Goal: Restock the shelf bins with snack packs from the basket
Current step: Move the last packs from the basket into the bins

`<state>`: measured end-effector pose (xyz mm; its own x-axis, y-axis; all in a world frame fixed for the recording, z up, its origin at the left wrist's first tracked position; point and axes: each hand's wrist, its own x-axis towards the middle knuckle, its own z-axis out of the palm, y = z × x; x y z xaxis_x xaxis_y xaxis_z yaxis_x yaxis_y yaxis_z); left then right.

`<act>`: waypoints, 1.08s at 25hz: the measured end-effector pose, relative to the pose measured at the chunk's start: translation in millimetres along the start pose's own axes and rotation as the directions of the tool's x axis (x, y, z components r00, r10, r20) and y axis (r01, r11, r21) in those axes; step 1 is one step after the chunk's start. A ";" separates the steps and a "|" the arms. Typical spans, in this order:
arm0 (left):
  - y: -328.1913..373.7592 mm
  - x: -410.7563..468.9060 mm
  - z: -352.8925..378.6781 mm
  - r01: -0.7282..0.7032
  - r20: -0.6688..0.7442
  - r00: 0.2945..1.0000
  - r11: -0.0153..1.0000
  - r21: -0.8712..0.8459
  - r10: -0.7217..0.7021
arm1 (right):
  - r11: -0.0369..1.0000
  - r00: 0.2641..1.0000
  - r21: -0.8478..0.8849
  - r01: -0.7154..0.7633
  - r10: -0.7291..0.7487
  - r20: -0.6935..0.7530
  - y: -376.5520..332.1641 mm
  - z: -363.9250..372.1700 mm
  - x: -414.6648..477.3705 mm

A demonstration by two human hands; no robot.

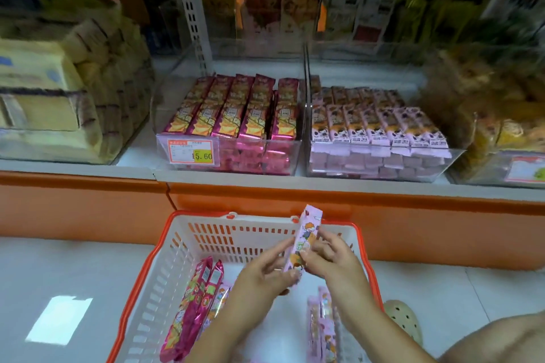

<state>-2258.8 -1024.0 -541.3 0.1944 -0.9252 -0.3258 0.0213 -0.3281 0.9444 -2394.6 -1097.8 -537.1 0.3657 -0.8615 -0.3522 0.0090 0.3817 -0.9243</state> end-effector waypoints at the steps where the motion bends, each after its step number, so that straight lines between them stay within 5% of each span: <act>1: 17.6 1.6 1.0 -0.080 0.007 0.997 0.996 0.024 0.080 | 0.998 0.998 -0.015 0.066 -0.065 0.015 -20.6 1.2 -4.8; 4: 83.1 13.0 -1.2 -0.349 -0.021 0.932 0.913 0.212 0.361 | 0.953 0.955 -0.078 0.292 -0.294 -0.023 -98.5 -3.0 -3.4; 6: 130.8 23.8 -4.4 -0.472 -0.080 0.830 0.772 0.425 0.552 | 0.896 0.900 -0.136 0.422 -0.432 -0.058 -151.1 -11.7 13.2; 8: 170.3 44.3 -7.8 -0.477 -0.112 0.726 0.615 0.627 0.678 | 0.855 0.860 -0.211 0.473 -0.500 -0.103 -196.0 -19.8 41.3; 11: 200.9 88.1 -11.2 -0.367 -0.100 0.716 0.495 0.787 0.690 | 0.843 0.832 -0.309 0.439 -0.512 -0.214 -238.2 -23.2 93.0; 16: 195.5 119.8 -12.5 -0.307 -0.123 0.794 0.567 0.764 0.595 | 0.794 0.826 -0.478 0.375 -0.520 -0.216 -255.3 -21.6 181.1; 22: 196.7 123.1 -15.2 -0.315 -0.115 0.795 0.567 0.761 0.596 | 0.483 0.932 -0.861 0.162 -0.361 -0.027 -242.3 -15.5 225.4; 27: 194.7 123.6 -15.9 -0.332 -0.132 0.784 0.590 0.736 0.606 | 0.405 0.936 -0.898 0.171 -0.352 0.019 -238.3 -17.5 219.8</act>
<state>-2215.0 -1199.2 -397.0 0.2948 -0.8994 0.3228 -0.7734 -0.0262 0.6334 -2332.7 -1384.0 -396.9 0.3570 -0.9341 -0.0010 -0.7699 -0.2937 -0.5666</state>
